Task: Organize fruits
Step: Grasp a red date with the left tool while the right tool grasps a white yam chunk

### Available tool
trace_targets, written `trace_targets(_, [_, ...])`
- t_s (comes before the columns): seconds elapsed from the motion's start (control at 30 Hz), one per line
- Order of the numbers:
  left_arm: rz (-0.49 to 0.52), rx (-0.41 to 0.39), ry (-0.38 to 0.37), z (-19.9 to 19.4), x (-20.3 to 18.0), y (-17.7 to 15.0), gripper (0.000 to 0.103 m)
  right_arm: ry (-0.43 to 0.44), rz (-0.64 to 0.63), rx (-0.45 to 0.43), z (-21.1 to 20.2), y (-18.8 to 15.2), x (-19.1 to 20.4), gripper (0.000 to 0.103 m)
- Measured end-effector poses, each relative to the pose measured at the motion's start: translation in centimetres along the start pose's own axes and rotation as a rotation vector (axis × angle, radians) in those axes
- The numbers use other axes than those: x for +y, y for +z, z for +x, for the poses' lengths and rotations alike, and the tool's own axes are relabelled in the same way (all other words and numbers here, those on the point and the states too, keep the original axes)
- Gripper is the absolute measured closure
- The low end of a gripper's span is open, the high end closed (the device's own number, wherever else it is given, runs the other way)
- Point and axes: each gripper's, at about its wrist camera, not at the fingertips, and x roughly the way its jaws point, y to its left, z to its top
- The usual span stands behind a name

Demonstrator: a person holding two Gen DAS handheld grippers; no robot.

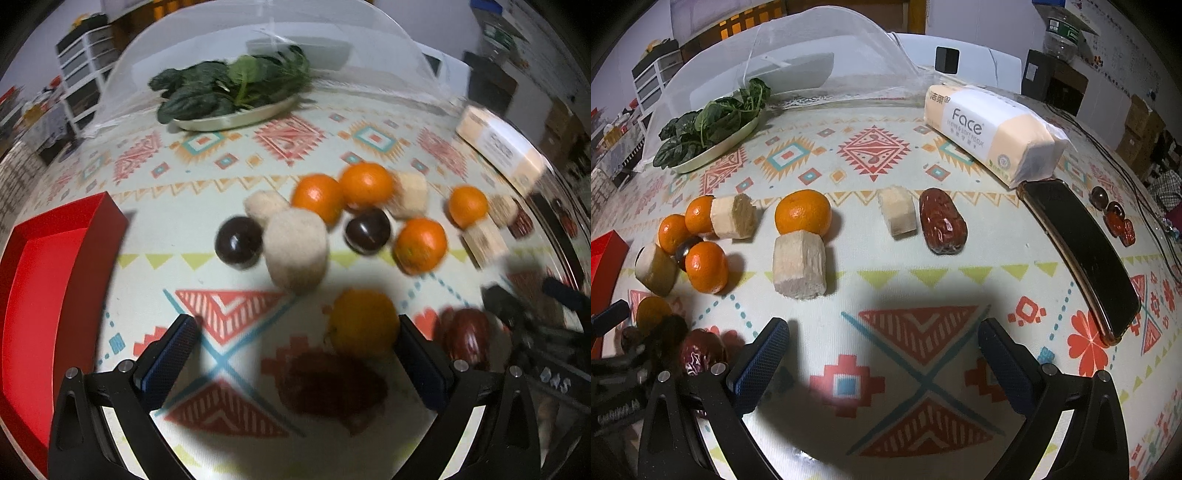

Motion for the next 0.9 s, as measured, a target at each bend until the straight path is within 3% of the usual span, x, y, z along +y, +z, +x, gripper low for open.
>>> trace_targets(0.03, [0.004, 0.011, -0.017, -0.3, 0.0, -0.2, 0.001, 0.001, -0.005, 0.001, -0.1, -0.1, 0.0, 0.0])
trace_targets(0.1, [-0.011, 0.015, -0.056, -1.3, 0.6, -0.7, 0.016, 0.021, -0.037, 0.005, -0.3, -0.4, 0.3, 0.0])
trace_targets(0.17, [-0.034, -0.028, -0.088, -4.0, 1.6, -1.3, 0.024, 0.021, -0.042, 0.023, -0.6, -0.6, 0.1, 0.003])
trace_targets(0.23, [-0.056, -0.142, -0.115, -8.8, 3.4, -1.9, 0.024, 0.024, -0.015, 0.006, -1.9, -0.9, -0.5, 0.011])
trace_targets(0.33, [-0.066, -0.275, -0.132, -15.5, 5.6, -2.5, 0.026, 0.039, 0.004, -0.102, -6.5, -1.1, -1.3, 0.011])
trace_targets(0.47, [0.007, -0.437, -0.062, -25.8, 7.3, -2.2, 0.03, 0.007, -0.037, -0.291, -14.9, -0.7, -1.1, 0.011])
trace_targets(0.67, [0.134, -0.582, 0.055, -36.3, 6.4, 0.7, 0.03, 0.044, -0.061, -0.442, -24.9, 3.2, -0.8, 0.012])
trace_targets(0.77, [0.135, -0.613, 0.036, -38.1, 6.2, 0.8, 0.027, 0.131, -0.004, -0.515, -30.1, 5.3, -1.9, 0.012])
trace_targets(0.9, [0.153, -0.565, -0.037, -33.8, 5.2, -0.1, 0.021, 0.229, -0.008, -0.465, -29.3, 5.2, -1.4, 0.011])
